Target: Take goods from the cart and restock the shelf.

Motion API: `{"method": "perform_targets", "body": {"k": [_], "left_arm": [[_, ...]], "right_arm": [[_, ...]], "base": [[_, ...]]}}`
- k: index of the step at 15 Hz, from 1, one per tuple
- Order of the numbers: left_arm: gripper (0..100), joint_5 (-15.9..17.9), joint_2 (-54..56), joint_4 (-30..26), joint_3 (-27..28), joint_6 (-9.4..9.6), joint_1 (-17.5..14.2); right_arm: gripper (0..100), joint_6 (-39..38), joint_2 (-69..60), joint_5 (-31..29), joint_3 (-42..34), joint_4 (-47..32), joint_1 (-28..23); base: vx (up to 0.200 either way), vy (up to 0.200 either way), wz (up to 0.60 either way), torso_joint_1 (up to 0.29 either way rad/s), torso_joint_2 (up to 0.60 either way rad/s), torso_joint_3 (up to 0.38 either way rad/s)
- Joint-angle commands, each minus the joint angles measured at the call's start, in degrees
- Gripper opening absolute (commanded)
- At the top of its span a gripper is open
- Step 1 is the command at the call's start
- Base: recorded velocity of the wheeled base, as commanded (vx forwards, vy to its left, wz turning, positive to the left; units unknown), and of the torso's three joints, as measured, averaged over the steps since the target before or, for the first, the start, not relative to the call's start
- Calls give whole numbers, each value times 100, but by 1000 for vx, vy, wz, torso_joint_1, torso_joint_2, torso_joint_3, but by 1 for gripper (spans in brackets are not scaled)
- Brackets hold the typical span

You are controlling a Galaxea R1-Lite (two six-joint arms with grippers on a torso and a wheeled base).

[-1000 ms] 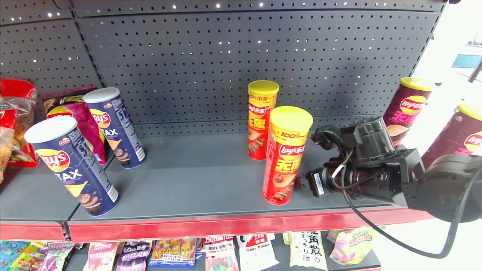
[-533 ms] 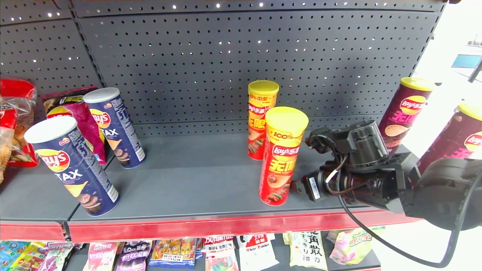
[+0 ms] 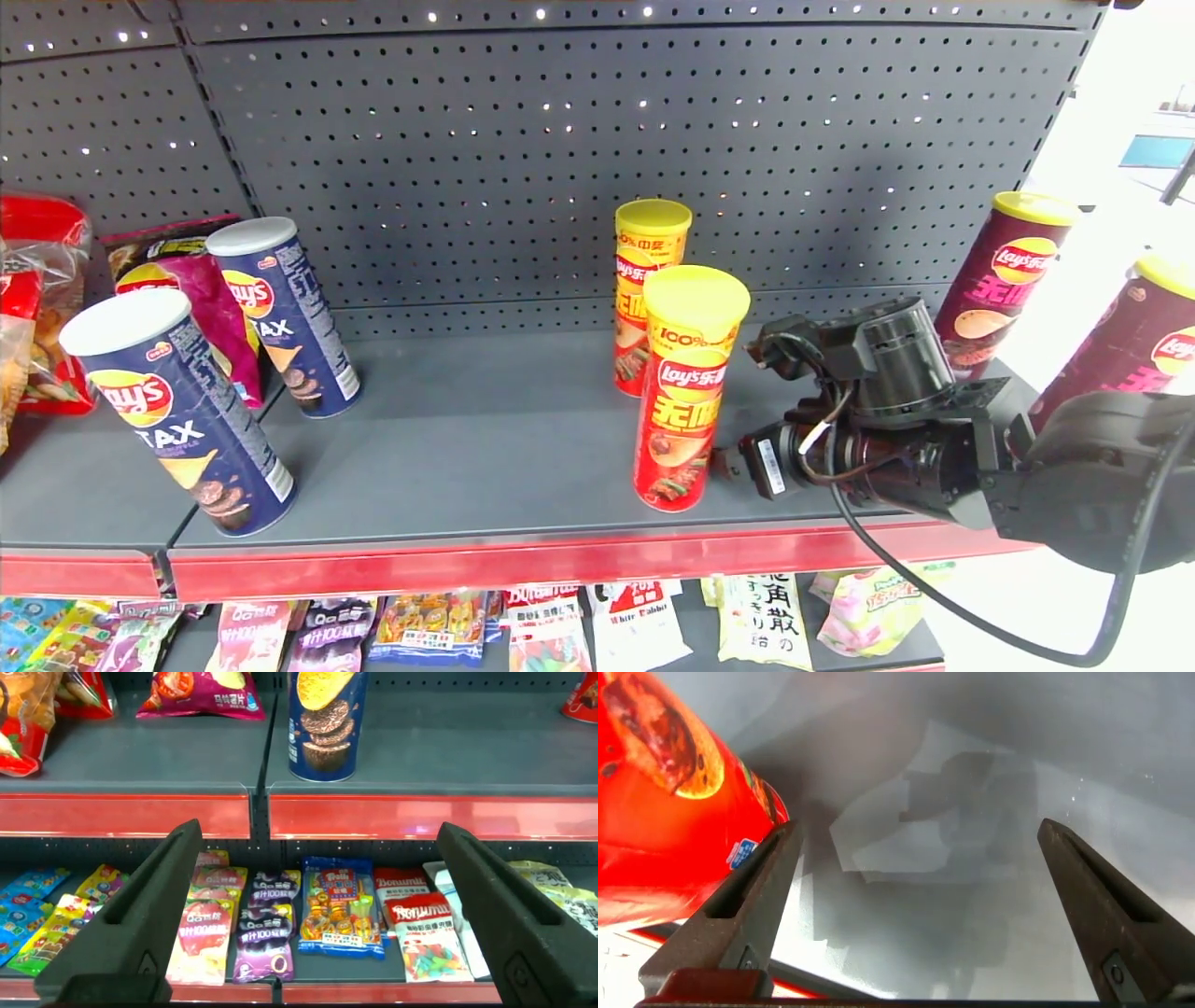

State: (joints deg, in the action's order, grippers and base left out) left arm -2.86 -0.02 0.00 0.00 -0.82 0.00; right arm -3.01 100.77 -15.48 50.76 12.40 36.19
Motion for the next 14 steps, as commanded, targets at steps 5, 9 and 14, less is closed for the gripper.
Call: {"method": "perform_targets", "body": {"k": [5,9,14], "left_arm": [[100,-4,2,0,0,3,-9],[100,-4,2,0,0,-6,0],[100,-4,2,0,0,-6,-9]], "right_arm": [[100,-7,92,1,145,8,81],[100,-7,136,1,180,17,169],[100,2,171,1,162,26,186]], "base": [[0,0,0,0,0,0],[0,0,0,0,0,0],[0,0,0,0,0,0]]}}
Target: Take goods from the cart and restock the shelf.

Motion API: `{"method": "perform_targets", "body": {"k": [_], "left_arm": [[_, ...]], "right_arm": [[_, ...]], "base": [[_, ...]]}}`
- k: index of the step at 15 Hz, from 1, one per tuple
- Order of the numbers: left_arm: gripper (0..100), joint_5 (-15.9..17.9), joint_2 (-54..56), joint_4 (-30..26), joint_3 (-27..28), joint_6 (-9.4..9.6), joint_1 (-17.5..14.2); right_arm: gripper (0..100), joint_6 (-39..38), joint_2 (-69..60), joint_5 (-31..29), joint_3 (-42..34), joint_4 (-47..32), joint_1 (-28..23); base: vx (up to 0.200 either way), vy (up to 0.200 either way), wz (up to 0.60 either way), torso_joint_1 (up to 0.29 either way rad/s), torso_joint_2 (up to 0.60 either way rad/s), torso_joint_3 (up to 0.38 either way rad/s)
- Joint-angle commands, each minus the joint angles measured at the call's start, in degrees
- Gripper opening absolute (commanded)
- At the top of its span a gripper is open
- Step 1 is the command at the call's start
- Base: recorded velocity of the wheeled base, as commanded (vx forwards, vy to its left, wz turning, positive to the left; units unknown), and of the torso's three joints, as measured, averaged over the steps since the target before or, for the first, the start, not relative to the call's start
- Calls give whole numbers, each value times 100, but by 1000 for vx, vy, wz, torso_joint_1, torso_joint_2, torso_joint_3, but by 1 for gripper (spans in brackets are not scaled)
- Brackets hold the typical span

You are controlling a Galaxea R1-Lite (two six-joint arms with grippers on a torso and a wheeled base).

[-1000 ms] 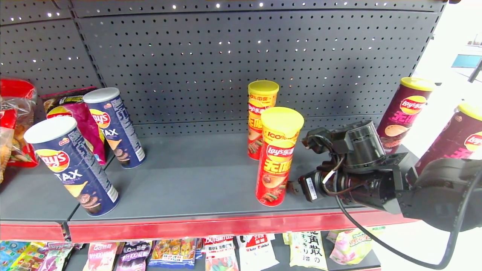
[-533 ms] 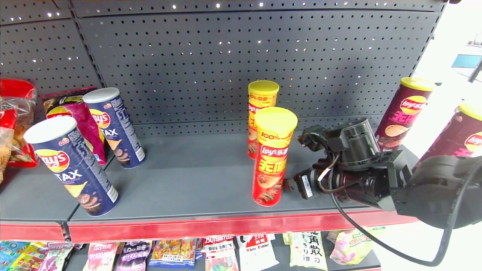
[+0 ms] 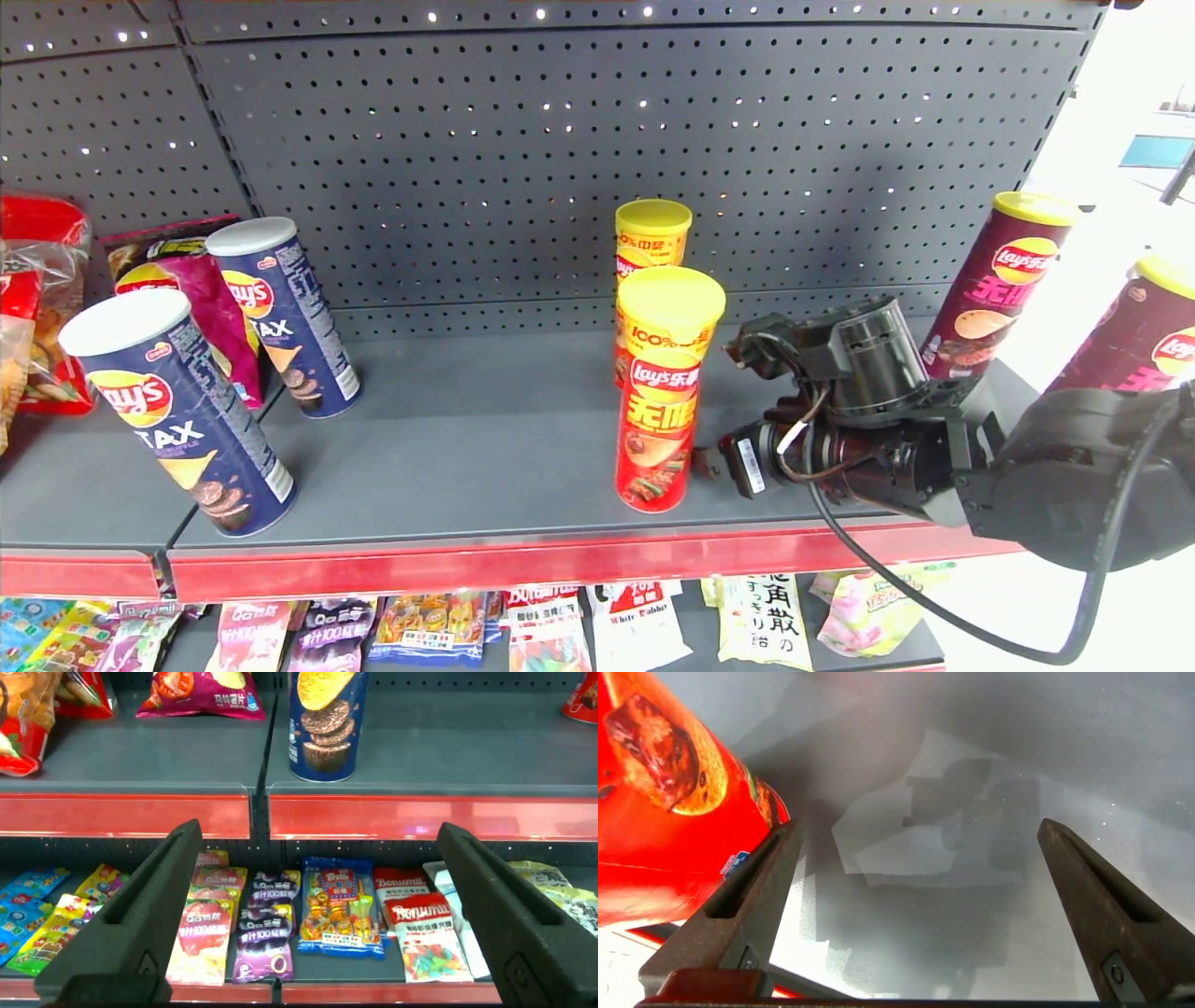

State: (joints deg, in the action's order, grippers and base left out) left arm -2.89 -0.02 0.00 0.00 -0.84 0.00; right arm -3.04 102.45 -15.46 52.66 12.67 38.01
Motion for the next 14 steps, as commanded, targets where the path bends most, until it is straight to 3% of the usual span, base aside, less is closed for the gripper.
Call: {"method": "perform_targets", "body": {"k": [1,14], "left_arm": [[100,-1,2,0,0,-4,-9],[100,-1,2,0,0,5,-9]], "right_arm": [[100,14,-23,-10,-81,-10,5],[100,57,-305,-1,-485,-19,198]], "base": [[0,0,0,0,0,0],[0,0,0,0,0,0]]}}
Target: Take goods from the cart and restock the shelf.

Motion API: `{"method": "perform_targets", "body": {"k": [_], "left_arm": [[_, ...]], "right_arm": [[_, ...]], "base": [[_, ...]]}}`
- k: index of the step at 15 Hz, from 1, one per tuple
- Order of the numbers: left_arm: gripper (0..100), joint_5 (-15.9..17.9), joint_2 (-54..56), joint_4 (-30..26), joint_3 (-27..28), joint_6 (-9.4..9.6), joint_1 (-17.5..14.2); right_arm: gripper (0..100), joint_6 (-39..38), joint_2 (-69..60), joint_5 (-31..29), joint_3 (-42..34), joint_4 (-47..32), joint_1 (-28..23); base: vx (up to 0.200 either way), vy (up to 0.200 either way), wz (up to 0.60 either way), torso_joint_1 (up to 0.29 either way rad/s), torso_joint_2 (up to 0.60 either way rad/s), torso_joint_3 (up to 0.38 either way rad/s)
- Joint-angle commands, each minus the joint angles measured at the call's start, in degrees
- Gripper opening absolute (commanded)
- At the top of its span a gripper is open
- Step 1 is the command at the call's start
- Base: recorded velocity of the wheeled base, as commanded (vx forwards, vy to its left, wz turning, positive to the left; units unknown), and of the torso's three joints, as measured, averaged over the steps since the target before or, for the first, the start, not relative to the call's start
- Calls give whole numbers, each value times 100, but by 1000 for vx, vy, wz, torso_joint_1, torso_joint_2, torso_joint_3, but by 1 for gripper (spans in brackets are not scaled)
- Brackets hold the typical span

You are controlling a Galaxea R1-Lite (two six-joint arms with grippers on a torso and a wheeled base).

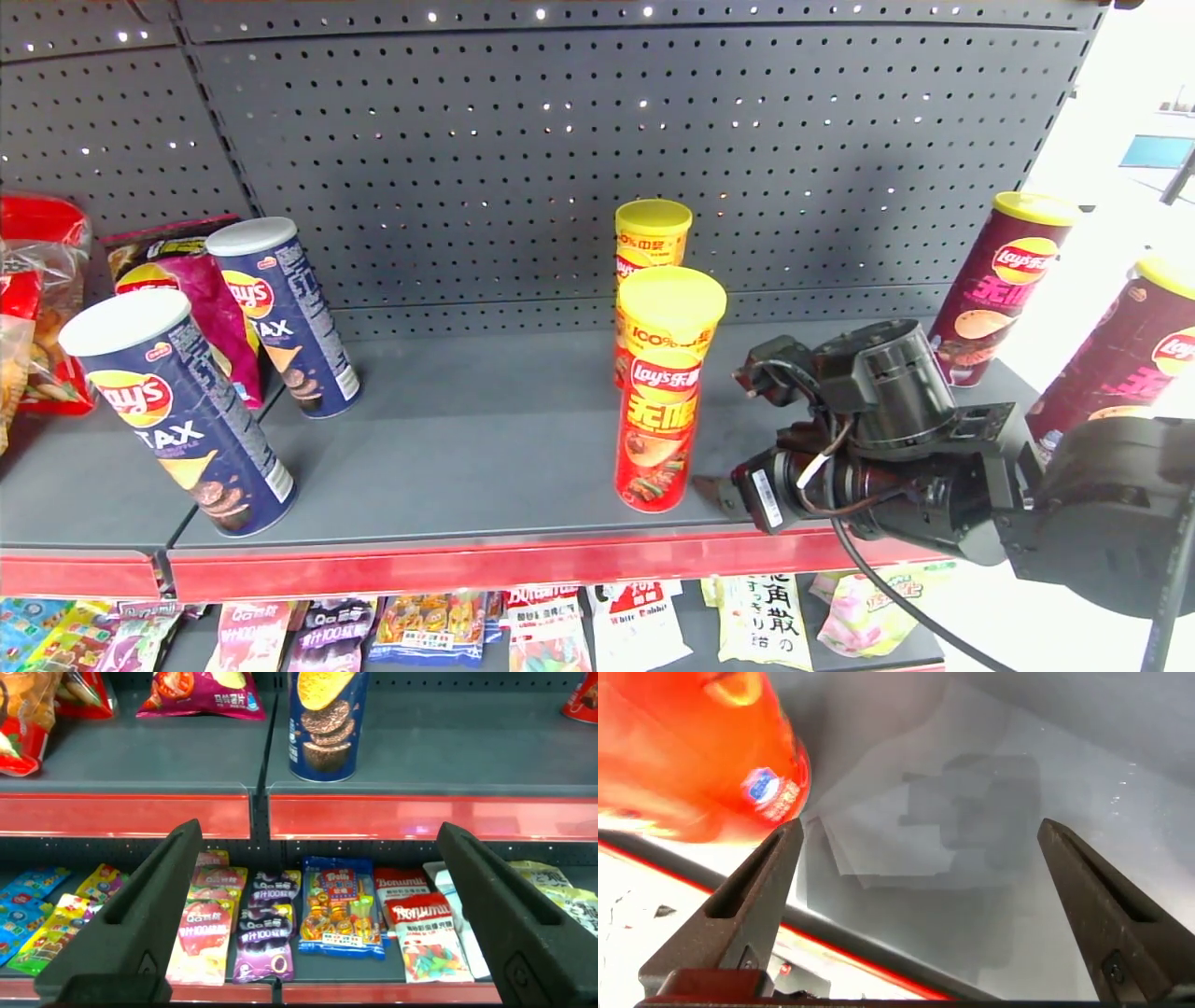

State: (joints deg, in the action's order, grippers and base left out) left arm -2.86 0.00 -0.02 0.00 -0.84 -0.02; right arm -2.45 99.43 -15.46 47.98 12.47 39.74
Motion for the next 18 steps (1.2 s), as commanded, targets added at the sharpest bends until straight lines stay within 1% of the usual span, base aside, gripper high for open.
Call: {"method": "perform_targets", "body": {"k": [1,18], "left_arm": [[100,-4,0,2,0,-4,2],[100,-4,0,2,0,-4,2]], "right_arm": [[100,-10,15,-1,-17,1,34],[100,-10,332,-142,168,10,7]], "base": [[0,0,0,0,0,0],[0,0,0,0,0,0]]}}
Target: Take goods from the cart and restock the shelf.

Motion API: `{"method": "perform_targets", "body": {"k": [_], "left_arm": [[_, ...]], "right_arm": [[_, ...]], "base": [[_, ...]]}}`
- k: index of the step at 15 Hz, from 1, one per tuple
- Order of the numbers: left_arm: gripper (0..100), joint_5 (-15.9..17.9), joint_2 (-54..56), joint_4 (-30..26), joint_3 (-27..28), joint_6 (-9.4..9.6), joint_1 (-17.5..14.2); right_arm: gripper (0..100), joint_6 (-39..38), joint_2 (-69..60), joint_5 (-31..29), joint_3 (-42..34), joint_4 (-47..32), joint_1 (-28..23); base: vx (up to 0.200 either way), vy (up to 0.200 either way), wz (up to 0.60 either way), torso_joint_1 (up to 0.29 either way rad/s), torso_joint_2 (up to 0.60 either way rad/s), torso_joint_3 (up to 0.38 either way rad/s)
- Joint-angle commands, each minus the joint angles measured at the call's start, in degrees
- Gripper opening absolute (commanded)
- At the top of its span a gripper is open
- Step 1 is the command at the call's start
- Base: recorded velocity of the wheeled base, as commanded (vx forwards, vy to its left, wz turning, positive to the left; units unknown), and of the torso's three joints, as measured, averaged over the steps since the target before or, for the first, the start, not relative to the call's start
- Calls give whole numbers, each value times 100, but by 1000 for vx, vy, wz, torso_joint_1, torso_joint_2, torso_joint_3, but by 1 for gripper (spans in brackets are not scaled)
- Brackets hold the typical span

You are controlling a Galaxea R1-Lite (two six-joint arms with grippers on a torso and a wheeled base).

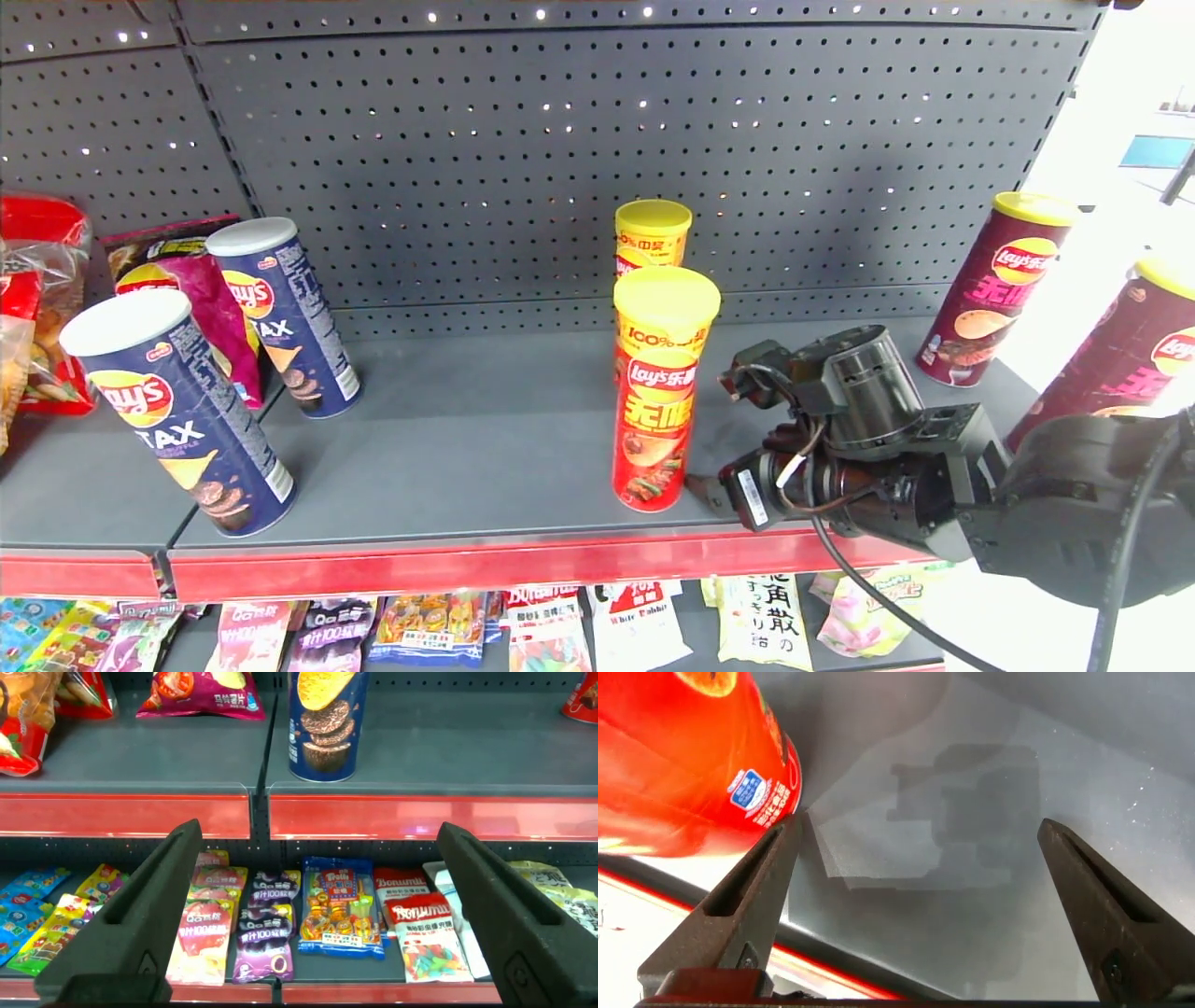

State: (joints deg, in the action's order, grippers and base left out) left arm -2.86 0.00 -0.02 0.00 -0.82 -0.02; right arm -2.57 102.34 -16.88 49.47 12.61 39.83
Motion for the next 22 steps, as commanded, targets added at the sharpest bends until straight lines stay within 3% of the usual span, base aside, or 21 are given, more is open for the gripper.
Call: {"method": "perform_targets", "body": {"k": [1,22], "left_arm": [[100,-4,0,2,0,-6,2],[100,-4,0,2,0,-6,2]], "right_arm": [[100,2,76,-25,63,-4,-1],[100,2,120,-34,203,-4,34]], "base": [[0,0,0,0,0,0],[0,0,0,0,0,0]]}}
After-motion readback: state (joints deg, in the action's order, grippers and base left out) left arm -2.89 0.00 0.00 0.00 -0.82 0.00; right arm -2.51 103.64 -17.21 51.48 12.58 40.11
